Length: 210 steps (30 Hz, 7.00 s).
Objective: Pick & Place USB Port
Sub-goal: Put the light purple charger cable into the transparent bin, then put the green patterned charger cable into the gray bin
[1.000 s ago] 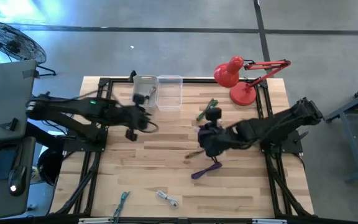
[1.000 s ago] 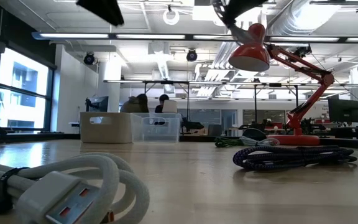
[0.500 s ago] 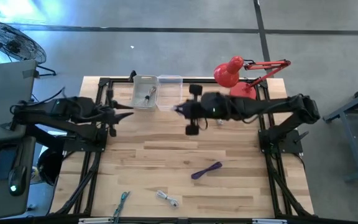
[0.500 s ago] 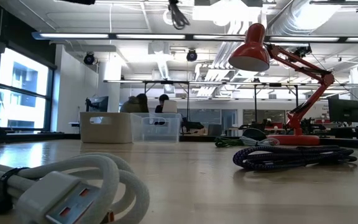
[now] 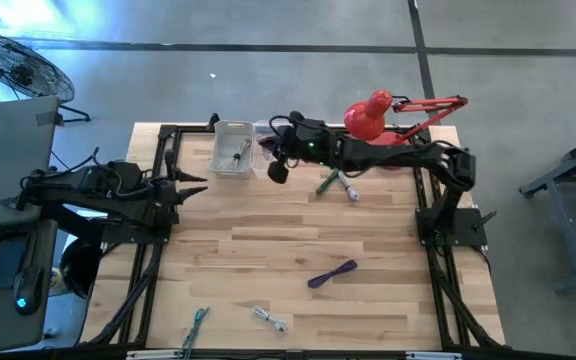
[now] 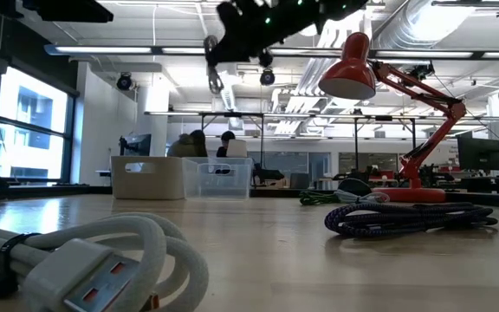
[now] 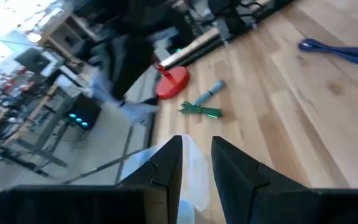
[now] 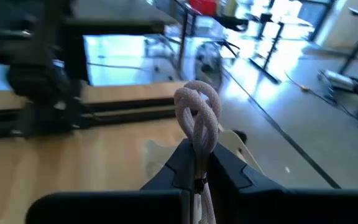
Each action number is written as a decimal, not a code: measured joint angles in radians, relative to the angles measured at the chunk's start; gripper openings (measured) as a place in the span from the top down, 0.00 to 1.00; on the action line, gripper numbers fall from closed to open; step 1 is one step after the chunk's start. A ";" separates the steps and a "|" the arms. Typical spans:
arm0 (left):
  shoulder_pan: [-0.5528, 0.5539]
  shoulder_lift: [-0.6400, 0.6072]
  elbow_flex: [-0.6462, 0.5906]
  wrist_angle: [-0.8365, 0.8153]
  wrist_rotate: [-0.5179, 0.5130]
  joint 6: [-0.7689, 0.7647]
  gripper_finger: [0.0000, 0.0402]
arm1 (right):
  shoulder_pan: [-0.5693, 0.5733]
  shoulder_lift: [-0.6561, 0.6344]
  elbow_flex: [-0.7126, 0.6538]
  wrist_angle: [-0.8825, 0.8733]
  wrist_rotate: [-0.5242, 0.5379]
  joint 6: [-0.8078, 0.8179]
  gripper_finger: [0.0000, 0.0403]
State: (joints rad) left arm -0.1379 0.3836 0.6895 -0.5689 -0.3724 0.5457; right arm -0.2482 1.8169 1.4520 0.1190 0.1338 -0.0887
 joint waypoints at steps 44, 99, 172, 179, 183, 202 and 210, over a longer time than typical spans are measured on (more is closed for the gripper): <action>0.000 0.000 0.000 -0.101 0.093 -0.001 0.79 | -0.085 0.226 0.065 -0.010 0.061 0.352 0.55; 0.000 0.001 0.002 -0.146 0.007 0.008 0.79 | 0.140 -0.252 -0.385 -0.724 0.221 -0.174 0.53; 0.000 0.184 0.000 -0.055 -0.109 0.026 0.79 | -0.094 -0.017 -0.421 -0.523 -0.074 -0.294 0.68; 0.000 0.184 0.001 -0.055 -0.106 -0.001 0.79 | -0.094 0.041 -0.414 -0.521 -0.027 -0.241 0.97; 0.000 0.184 0.001 -0.054 -0.082 -0.007 0.79 | -0.078 0.041 -0.416 -0.496 0.015 -0.202 0.99; 0.000 0.188 0.001 -0.065 -0.003 -0.061 0.79 | 0.144 -0.095 -0.244 -0.615 0.314 -0.201 1.00; 0.000 0.253 -0.056 0.165 0.097 0.031 0.79 | 0.282 -0.155 -0.167 -0.570 0.331 -0.206 1.00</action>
State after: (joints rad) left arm -0.1381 0.6367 0.6332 -0.4035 -0.2759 0.5768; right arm 0.0341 1.6619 1.2848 -0.4509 0.4652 -0.2945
